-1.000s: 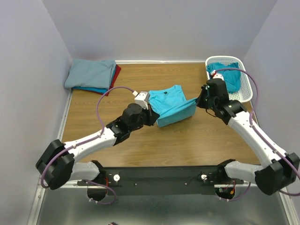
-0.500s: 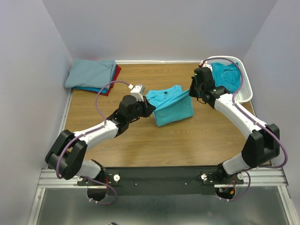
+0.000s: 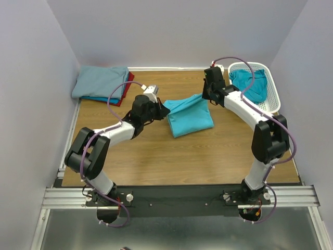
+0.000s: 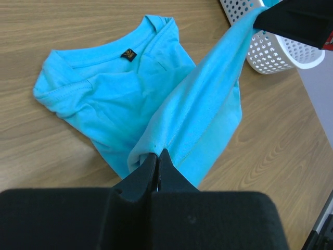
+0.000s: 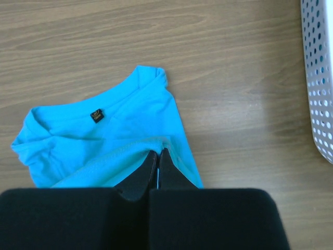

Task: Fold and stack the t-shirts
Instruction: Fold the tshirt

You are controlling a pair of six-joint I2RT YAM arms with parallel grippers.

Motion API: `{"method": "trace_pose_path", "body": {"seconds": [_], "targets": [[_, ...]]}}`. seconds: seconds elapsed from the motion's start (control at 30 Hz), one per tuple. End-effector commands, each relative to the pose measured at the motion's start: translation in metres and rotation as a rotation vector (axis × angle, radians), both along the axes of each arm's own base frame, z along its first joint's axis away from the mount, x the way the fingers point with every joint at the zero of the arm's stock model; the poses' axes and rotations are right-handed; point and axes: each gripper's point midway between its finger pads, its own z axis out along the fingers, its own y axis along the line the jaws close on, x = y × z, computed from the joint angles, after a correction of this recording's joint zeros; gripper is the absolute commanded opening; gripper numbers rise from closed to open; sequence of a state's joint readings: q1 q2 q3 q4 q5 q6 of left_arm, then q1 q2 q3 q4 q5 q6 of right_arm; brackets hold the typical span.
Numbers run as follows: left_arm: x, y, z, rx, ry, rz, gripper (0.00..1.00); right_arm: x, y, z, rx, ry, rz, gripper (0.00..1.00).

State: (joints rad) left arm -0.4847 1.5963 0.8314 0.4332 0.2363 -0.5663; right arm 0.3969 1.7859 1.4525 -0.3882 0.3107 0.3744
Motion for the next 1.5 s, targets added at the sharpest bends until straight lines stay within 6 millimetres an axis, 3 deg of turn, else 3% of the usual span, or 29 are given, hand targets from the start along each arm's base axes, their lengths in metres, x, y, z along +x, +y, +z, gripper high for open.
{"method": "trace_pose_path", "body": {"seconds": [0.0,0.3,0.53,0.57,0.63,0.67,0.7,0.77,0.83,0.93,0.97,1.0,1.07,1.1,1.13,1.17,1.2,1.23,1.33,1.37,1.4,1.47], "targets": [[0.017,0.004,-0.004,0.003,-0.013,-0.015,0.00,0.030,-0.017,0.009,-0.064,-0.066,-0.065,0.00],[0.043,0.007,-0.040,0.029,0.023,-0.045,0.00,0.055,-0.014,-0.031,-0.085,-0.009,-0.067,0.00],[0.066,0.017,-0.043,0.041,-0.012,-0.038,0.00,0.066,-0.012,-0.050,-0.084,0.017,-0.067,0.00],[0.071,0.019,-0.039,0.039,-0.024,-0.034,0.04,0.068,-0.012,-0.048,-0.079,0.011,-0.068,0.01],[0.076,0.023,-0.039,0.038,-0.028,-0.029,0.21,0.070,-0.012,-0.042,-0.072,0.002,-0.064,0.26],[0.079,0.023,-0.035,0.035,-0.036,-0.022,0.49,0.073,-0.011,-0.037,-0.073,-0.010,-0.060,0.40],[0.083,0.026,-0.030,0.035,-0.048,-0.004,0.59,0.074,-0.009,-0.032,-0.069,-0.018,-0.051,0.65],[0.087,0.032,-0.016,0.041,-0.084,0.027,0.87,0.071,-0.009,-0.020,-0.062,-0.036,-0.040,0.83],[0.087,0.034,-0.006,0.043,-0.110,0.035,0.90,0.067,-0.009,-0.011,-0.052,-0.048,-0.032,0.86],[0.081,0.037,0.007,0.041,-0.147,0.037,0.91,0.052,-0.008,-0.002,-0.031,-0.051,-0.002,0.86],[0.073,0.040,-0.001,0.045,-0.133,0.034,0.91,0.047,-0.006,0.010,-0.013,-0.072,0.010,0.86],[0.070,0.039,0.009,0.031,-0.165,0.029,0.91,0.038,-0.003,-0.001,0.000,-0.046,0.037,0.86],[0.055,0.042,-0.002,0.029,-0.152,0.021,0.91,0.030,0.002,0.002,0.035,-0.051,0.069,0.86],[0.051,0.042,0.005,0.013,-0.176,0.014,0.91,0.021,0.009,0.010,0.074,-0.061,0.106,0.86],[0.047,0.042,0.004,0.010,-0.181,0.008,0.91,0.012,0.010,-0.001,0.083,-0.037,0.123,0.86],[0.037,0.044,-0.007,0.010,-0.159,-0.001,0.91,0.007,0.015,-0.001,0.103,-0.038,0.144,0.86],[0.033,0.042,-0.004,-0.006,-0.179,-0.014,0.91,0.000,0.023,0.005,0.134,-0.045,0.181,0.85],[0.028,0.042,-0.006,-0.014,-0.179,-0.025,0.91,-0.010,0.025,-0.006,0.146,-0.017,0.199,0.85],[0.012,0.040,-0.012,-0.046,-0.180,-0.059,0.91,-0.026,0.041,-0.003,0.234,-0.016,0.278,0.85],[0.002,0.041,-0.020,-0.055,-0.167,-0.067,0.91,-0.034,0.044,-0.012,0.255,0.007,0.291,0.85],[-0.003,0.038,-0.009,-0.093,-0.204,-0.089,0.91,-0.039,0.050,-0.012,0.284,0.004,0.326,0.85],[-0.012,0.037,-0.008,-0.127,-0.213,-0.101,0.91,-0.045,0.055,-0.015,0.310,0.012,0.351,0.85]]}}
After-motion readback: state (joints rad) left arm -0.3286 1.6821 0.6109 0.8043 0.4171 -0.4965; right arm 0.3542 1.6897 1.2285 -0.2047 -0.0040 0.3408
